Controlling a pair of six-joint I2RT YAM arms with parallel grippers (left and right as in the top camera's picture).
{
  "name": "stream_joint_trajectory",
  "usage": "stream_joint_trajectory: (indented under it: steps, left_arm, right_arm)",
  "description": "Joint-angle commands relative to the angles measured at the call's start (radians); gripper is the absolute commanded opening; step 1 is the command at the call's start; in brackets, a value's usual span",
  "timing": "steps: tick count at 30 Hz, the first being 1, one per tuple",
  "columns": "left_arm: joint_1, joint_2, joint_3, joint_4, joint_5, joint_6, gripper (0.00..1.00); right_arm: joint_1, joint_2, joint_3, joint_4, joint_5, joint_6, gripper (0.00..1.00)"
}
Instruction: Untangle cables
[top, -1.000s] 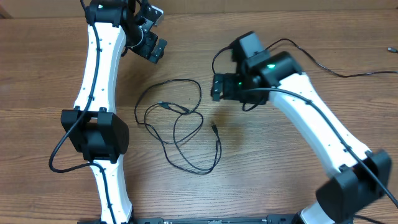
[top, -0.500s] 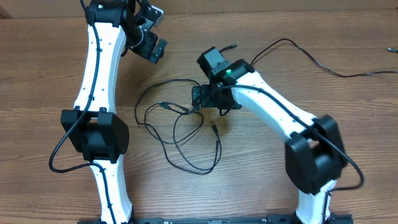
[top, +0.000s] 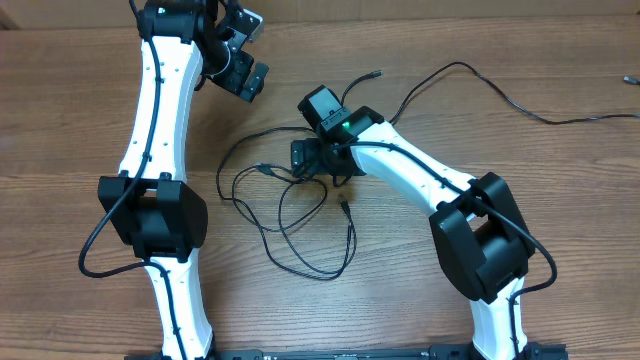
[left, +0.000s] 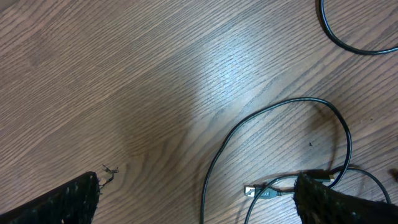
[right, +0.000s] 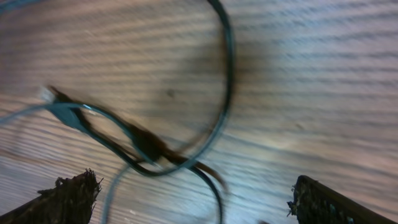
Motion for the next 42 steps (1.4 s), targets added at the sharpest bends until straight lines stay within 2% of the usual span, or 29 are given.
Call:
stream_joint_trajectory:
  steps: [1, 6, 11, 14, 15, 16, 19, 23, 32, 42]
  left_arm:
    - [0.003, 0.008, -0.005, 0.004, -0.004, 0.019, 1.0]
    - [0.003, 0.008, -0.005, 0.004, -0.004, 0.019, 1.0]
    - [0.003, 0.008, -0.005, 0.004, -0.004, 0.019, 1.0]
    - [0.003, 0.008, -0.005, 0.004, -0.004, 0.019, 0.99]
    - [0.003, 0.008, -0.005, 0.004, -0.004, 0.019, 0.99]
    - [0.003, 0.008, -0.005, 0.004, -0.004, 0.019, 1.0]
    - [0.003, 0.008, -0.005, 0.004, -0.004, 0.019, 1.0]
    - [0.003, 0.008, -0.005, 0.004, -0.004, 0.019, 0.99]
    - [0.003, 0.008, -0.005, 0.004, -0.004, 0.019, 0.99]
    - [0.003, 0.008, -0.005, 0.004, -0.004, 0.019, 1.0]
  right_arm:
    - [0.002, 0.047, 0.004, 0.031, 0.01, 0.047, 1.0]
    - [0.002, 0.087, 0.004, 0.049, 0.05, 0.065, 1.0]
    - [0.002, 0.121, 0.004, 0.05, 0.059, 0.068, 0.88]
    - [0.002, 0.126, 0.003, 0.05, 0.059, 0.069, 0.74]
    - [0.002, 0.126, 0.003, 0.05, 0.059, 0.069, 0.66]
    - [0.002, 0.126, 0.003, 0.05, 0.059, 0.069, 0.52]
    - [0.002, 0.126, 0.003, 0.047, 0.059, 0.068, 0.24]
    - [0.0, 0.126, 0.003, 0.046, 0.067, 0.069, 0.04]
    - [-0.017, 0.097, 0.003, -0.047, 0.085, 0.107, 0.04]
    - [-0.054, -0.131, 0.003, -0.156, 0.096, 0.094, 0.04]
